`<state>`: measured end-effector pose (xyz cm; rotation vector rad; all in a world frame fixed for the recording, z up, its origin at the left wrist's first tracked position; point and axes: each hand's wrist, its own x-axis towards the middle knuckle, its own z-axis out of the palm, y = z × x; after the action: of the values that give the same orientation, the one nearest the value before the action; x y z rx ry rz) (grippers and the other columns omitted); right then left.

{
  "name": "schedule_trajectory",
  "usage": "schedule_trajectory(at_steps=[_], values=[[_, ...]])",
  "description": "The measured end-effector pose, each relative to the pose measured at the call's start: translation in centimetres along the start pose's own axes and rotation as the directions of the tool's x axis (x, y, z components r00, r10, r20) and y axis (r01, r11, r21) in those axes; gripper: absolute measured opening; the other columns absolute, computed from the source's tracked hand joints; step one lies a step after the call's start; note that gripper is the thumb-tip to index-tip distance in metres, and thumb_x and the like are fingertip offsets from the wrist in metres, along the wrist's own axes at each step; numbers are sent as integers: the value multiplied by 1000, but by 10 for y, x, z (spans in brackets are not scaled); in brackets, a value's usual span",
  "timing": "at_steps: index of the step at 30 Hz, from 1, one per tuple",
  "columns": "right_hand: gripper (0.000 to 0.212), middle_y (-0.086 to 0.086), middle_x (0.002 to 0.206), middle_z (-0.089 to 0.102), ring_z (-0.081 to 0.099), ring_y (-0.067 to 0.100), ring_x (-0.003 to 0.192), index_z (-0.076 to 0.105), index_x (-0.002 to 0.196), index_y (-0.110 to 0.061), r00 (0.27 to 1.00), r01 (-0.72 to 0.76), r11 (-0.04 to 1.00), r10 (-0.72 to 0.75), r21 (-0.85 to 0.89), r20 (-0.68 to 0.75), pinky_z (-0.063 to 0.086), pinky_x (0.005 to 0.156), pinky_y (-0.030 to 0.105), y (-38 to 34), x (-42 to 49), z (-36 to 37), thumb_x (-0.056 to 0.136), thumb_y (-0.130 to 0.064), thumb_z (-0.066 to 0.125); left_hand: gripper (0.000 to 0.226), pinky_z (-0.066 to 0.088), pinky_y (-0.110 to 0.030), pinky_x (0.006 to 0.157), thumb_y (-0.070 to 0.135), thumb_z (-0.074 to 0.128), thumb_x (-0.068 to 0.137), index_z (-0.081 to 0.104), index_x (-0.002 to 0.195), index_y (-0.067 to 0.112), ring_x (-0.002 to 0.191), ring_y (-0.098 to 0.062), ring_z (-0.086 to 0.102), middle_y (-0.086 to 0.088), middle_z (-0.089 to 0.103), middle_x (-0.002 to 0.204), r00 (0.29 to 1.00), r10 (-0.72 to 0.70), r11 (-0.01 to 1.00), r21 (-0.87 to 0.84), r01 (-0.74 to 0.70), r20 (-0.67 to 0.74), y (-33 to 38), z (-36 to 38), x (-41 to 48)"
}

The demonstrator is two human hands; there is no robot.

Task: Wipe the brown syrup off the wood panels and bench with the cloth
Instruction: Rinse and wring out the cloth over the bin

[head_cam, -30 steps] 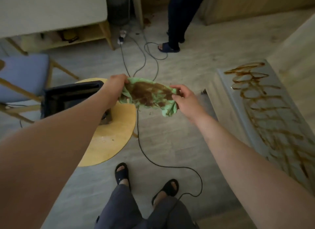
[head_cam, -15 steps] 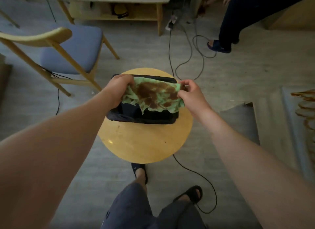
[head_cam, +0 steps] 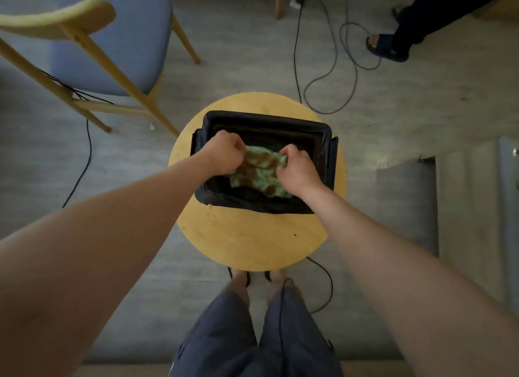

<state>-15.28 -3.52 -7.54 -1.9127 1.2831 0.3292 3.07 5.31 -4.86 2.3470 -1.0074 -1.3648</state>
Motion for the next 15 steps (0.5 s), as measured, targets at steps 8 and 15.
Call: schedule_trajectory(at_steps=[8, 15], values=[[51, 13, 150, 31, 49, 41, 129, 34, 152, -35, 987, -118, 993, 115, 21, 110, 55, 100, 51, 21, 47, 38, 105, -36, 53, 37, 51, -51, 98, 36, 42, 105, 51, 141, 30, 123, -30, 52, -3, 55, 138, 901, -340, 816, -393, 424, 268, -5, 35, 29], [60, 15, 145, 49, 57, 38, 125, 26, 159, -26, 959, -276, 954, 266, 115, 97, 48, 90, 39, 40, 76, 51, 105, -28, 54, 51, 50, -61, 102, 44, 46, 105, 42, 153, 26, 133, -37, 49, -8, 50, 150, 838, -420, 629, -555, 545, 348, -16, 61, 54]])
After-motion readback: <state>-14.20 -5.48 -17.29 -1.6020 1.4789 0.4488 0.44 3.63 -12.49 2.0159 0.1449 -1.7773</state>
